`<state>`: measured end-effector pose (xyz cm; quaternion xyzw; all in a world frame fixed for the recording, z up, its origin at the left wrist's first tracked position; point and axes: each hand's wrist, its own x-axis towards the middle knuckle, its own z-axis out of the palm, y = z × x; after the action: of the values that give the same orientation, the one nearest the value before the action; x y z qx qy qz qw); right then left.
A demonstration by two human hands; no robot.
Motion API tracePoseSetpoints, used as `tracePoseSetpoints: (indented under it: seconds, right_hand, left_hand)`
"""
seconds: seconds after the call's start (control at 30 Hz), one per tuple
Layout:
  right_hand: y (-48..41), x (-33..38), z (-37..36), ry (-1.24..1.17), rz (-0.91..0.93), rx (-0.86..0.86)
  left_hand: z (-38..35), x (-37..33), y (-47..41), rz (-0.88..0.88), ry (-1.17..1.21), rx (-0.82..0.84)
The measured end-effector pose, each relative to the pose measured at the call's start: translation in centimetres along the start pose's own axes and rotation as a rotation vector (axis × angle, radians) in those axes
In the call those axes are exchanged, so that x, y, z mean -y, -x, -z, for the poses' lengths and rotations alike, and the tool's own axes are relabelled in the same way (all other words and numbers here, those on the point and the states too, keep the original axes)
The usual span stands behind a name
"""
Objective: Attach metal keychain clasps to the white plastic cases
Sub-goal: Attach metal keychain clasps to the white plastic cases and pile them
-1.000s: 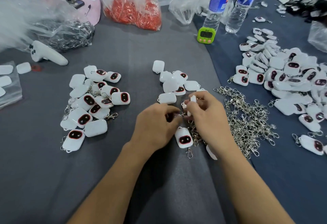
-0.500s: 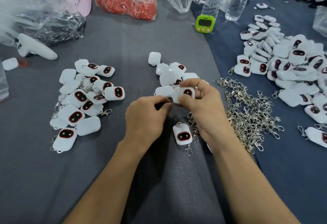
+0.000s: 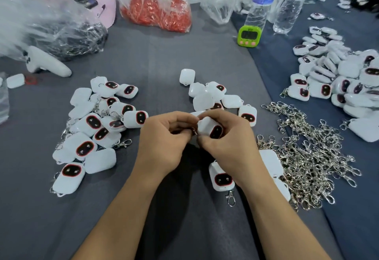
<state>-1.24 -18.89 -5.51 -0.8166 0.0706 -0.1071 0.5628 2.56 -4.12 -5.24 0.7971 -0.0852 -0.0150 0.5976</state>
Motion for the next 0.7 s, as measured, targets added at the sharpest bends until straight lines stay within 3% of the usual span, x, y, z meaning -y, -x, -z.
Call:
tracePoseSetpoints:
  seconds: [0.37,0.53,0.7]
  right_hand:
    - [0.0,-0.1,0.2,-0.065,0.028,-0.013]
    - [-0.1,-0.6,-0.3,-0.079,0.015,-0.133]
    - [-0.1,-0.4,-0.4,-0.258,-0.003,-0.151]
  left_hand:
    - [-0.6,0.0,1.2,-0.098,-0.143,-0.162]
    - [-0.5,-0.4,1.3,-0.139,-0.178,-0.226]
    - [-0.4,-0.4,1.5,-0.239,-0.314,-0.198]
